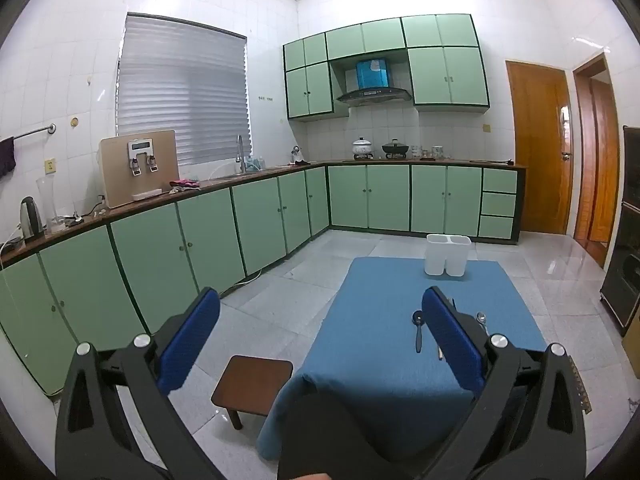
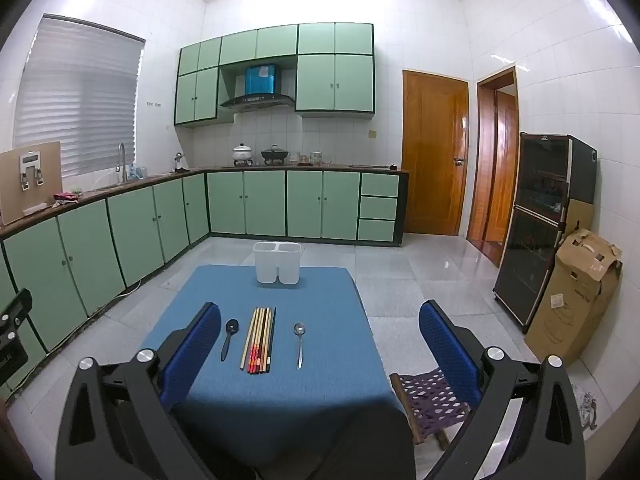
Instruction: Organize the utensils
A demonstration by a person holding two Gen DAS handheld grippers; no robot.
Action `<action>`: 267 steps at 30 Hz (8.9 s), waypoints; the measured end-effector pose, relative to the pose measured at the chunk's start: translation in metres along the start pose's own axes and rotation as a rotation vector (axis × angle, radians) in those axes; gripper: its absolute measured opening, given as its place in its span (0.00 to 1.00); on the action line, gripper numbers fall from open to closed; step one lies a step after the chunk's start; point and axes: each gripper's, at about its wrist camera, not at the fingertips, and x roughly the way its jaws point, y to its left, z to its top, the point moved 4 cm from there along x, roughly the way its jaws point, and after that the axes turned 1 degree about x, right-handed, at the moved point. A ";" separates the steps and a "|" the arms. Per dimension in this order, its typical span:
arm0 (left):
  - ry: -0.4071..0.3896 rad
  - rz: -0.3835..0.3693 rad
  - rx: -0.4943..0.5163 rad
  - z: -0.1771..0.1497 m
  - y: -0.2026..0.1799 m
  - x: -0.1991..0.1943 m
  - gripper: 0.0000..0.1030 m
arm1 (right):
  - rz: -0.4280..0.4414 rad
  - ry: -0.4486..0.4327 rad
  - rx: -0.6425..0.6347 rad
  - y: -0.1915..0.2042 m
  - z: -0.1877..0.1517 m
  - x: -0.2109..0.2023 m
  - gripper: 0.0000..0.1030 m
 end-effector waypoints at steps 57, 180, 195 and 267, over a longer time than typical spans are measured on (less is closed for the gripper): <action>-0.017 0.006 -0.007 0.029 0.025 -0.014 0.95 | -0.002 -0.029 -0.006 0.000 0.004 -0.009 0.94; 0.580 -0.493 0.044 -0.111 -0.146 0.362 0.12 | 0.336 0.435 -0.115 0.022 -0.106 0.368 0.10; 0.610 -0.600 0.106 -0.047 -0.152 0.380 0.12 | 0.375 0.540 -0.114 0.016 -0.063 0.388 0.09; 0.369 -0.438 0.043 -0.129 -0.087 0.315 0.87 | 0.315 0.473 -0.102 0.019 -0.192 0.339 0.43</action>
